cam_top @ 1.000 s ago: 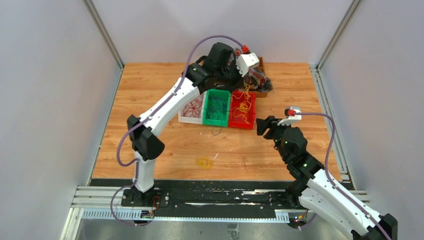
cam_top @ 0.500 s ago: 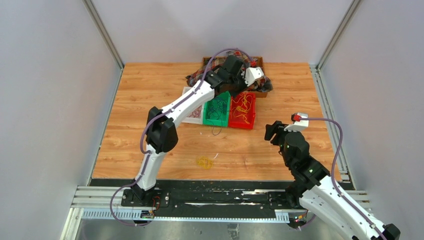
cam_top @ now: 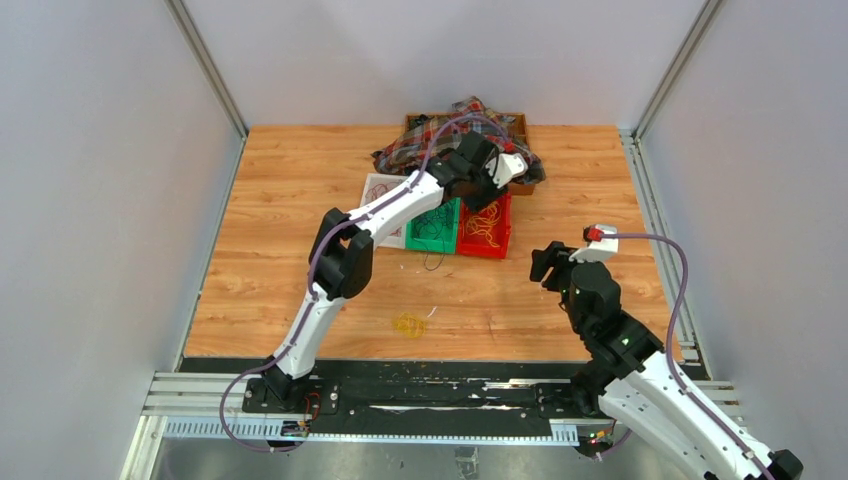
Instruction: Untangle the cables
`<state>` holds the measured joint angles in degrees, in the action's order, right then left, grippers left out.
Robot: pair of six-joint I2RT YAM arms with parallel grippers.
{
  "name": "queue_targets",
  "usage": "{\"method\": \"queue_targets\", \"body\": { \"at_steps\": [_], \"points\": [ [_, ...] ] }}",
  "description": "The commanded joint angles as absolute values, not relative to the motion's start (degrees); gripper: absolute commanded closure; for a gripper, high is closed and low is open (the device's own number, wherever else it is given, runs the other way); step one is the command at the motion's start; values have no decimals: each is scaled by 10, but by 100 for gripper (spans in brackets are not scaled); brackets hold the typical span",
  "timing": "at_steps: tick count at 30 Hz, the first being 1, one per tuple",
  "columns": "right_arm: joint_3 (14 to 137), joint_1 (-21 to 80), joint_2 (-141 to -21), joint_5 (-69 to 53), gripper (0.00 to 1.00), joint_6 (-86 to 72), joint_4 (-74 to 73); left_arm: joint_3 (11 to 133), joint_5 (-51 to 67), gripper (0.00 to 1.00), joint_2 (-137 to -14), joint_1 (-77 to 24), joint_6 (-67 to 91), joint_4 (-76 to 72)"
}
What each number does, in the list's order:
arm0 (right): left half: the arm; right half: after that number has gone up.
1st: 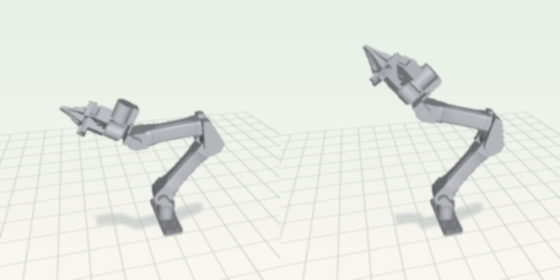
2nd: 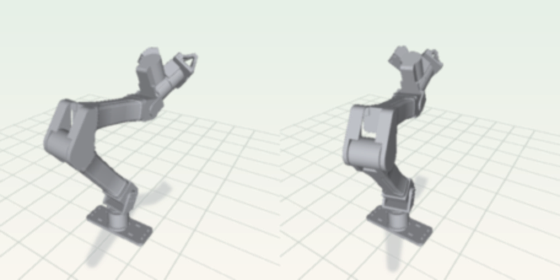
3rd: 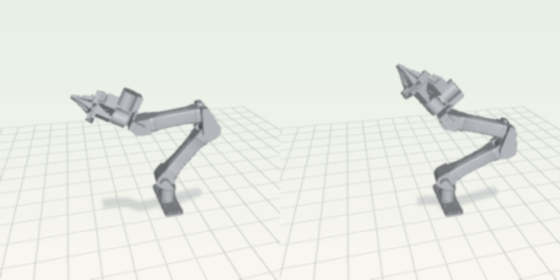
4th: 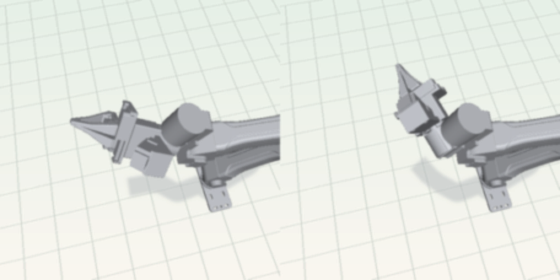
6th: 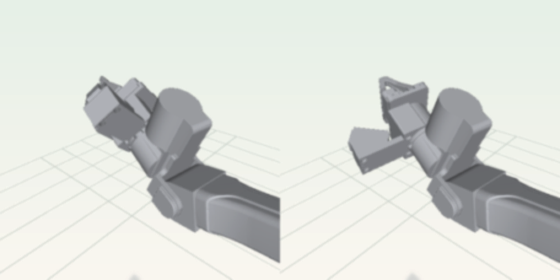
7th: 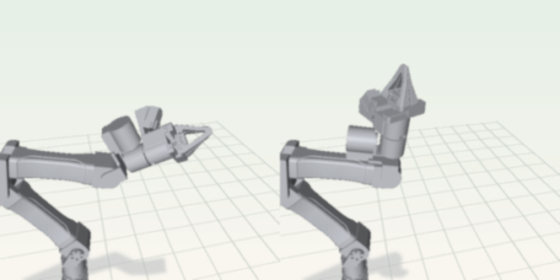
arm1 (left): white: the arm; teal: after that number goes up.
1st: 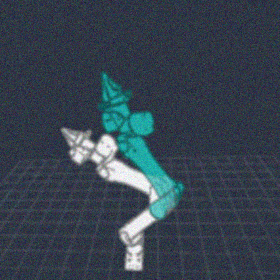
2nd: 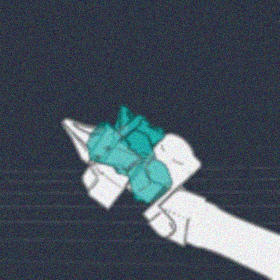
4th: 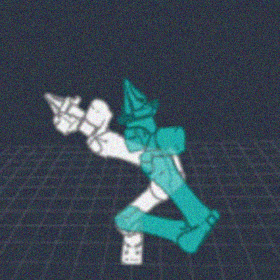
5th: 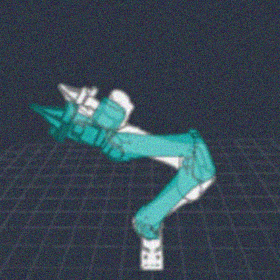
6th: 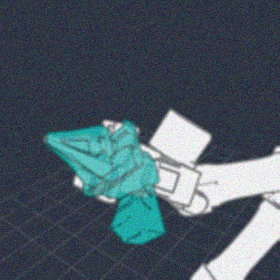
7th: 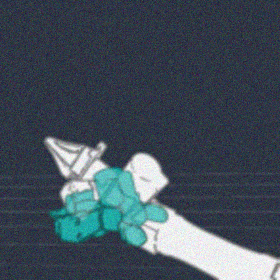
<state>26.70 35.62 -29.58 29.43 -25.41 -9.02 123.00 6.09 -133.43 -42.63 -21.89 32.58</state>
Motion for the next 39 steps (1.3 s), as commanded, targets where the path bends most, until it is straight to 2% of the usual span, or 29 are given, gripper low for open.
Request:
{"method": "queue_targets", "body": {
  "at_steps": [1,5,6,12,15,23,31,39],
  "points": [
    [292,344,-298,283,39,-243,-102,1256,56,41,-1321,-432,-223,355],
    [303,344,-313,262,37,-225,-97,1280,66,4,-1288,-428,-231,408],
    [307,344,-319,242,37,-218,-93,1289,65,1,-1278,-427,-233,423],
    [322,345,-376,105,33,-193,-44,1294,65,2,-1180,-403,-226,495],
    [337,362,-448,25,31,-199,-20,1258,73,2,-1114,-369,-198,513],
    [419,544,-679,-122,30,-134,37,1116,62,2,-971,-239,-142,514],
    [530,590,-870,-193,28,-133,-9,1019,80,2,-890,-152,-153,513],
    [589,606,-993,-197,47,-133,-55,909,95,2,-810,-105,-163,487]
  ]
}}
